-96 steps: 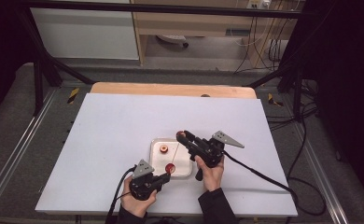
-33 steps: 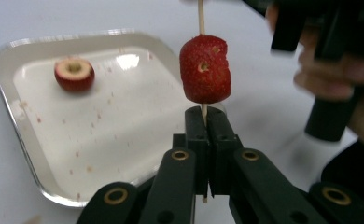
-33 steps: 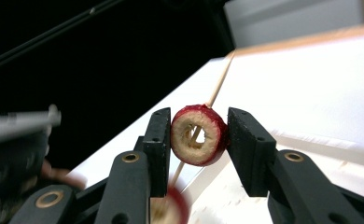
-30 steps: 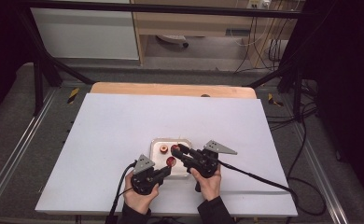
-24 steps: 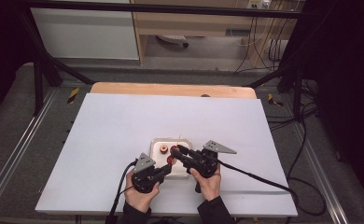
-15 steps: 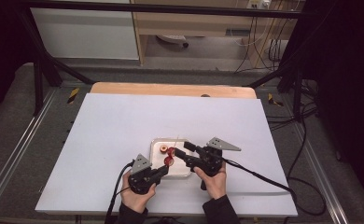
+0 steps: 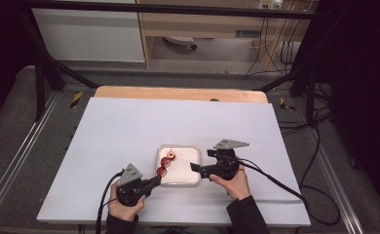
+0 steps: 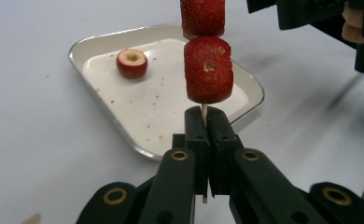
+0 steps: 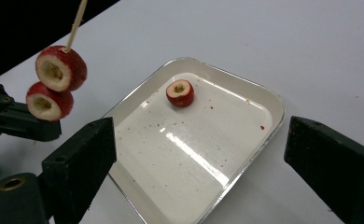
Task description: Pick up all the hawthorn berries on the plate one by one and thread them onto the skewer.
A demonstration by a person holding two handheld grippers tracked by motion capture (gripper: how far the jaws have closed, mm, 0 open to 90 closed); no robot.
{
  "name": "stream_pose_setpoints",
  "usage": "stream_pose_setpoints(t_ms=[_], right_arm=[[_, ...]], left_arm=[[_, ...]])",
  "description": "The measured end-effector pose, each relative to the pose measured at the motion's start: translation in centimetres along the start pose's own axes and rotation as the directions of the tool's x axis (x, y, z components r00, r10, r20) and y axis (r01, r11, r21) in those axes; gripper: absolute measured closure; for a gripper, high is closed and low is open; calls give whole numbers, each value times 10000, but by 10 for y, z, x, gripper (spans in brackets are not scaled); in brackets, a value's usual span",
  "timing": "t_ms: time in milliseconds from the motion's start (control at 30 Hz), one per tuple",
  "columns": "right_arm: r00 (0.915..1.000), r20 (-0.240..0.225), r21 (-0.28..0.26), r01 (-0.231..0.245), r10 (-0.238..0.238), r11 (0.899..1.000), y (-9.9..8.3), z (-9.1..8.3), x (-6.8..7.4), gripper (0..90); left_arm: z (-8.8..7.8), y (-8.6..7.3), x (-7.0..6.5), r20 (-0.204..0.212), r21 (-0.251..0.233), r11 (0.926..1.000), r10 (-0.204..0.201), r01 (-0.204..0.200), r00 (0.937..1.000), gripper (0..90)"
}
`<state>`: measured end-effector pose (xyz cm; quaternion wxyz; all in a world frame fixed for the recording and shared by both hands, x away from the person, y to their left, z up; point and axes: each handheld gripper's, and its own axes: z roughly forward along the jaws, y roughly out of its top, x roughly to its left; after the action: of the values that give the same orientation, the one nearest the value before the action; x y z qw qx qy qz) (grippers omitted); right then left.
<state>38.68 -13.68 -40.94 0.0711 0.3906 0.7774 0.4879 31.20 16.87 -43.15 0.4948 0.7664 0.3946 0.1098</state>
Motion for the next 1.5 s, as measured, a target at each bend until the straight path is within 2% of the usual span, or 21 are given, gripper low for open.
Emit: stream_pose_setpoints(t_ms=[67, 133, 333, 433, 733, 800, 900, 1100, 1233, 1367, 1500], right_arm=[[9999, 68, 294, 77, -79, 9995, 4, 1, -1, 94], [9991, 199, 772, 352, -369, 9964, 8, 3, -1, 87], [9955, 70, 1943, 910, -941, 9767, 21, 21, 6, 89], [9937, 15, 2324, 1085, -1119, 9666, 28, 32, 8, 92], [9920, -13, 2612, 1219, -1260, 9575, 46, 57, 16, 111], [9903, -18, 2720, 1343, -1391, 9529, 51, 63, 18, 120], [9925, -46, 2706, 1185, -1218, 9554, 56, 71, 17, 149], [9936, -32, 2975, 1084, -1126, 9486, 61, 89, 15, 224], [9910, -15, 3163, 1273, -1337, 9401, 61, 100, 16, 259], [9893, -7, 3483, 1371, -1461, 9273, 62, 109, 19, 296], [9910, 11, 3626, 1241, -1336, 9237, 62, 117, 18, 359]], left_arm=[[-5, 0, 5, -131, 73, 10000, 57, -56, 9999, 883], [-10, -1, 9, -356, 148, 9999, 4, 1, 9994, 882], [-19, -3, 18, -486, 326, 9994, 142, -126, 9987, 882], [-21, -4, 21, -568, 376, 9992, 124, -102, 9983, 882], [-25, -4, 25, -629, 349, 9994, 66, -44, 9980, 882], [-25, -4, 26, -659, 372, 9993, 51, -27, 9978, 882], [-25, -5, 28, -699, 406, 9992, 46, -18, 9975, 882], [-24, -5, 29, -711, 466, 9989, -8, 41, 9975, 882], [-23, -5, 29, -702, 480, 9988, 0, 34, 9975, 882], [-23, -5, 29, -703, 474, 9989, -2, 36, 9975, 882], [-23, -5, 29, -675, 466, 9989, -17, 48, 9977, 882]])
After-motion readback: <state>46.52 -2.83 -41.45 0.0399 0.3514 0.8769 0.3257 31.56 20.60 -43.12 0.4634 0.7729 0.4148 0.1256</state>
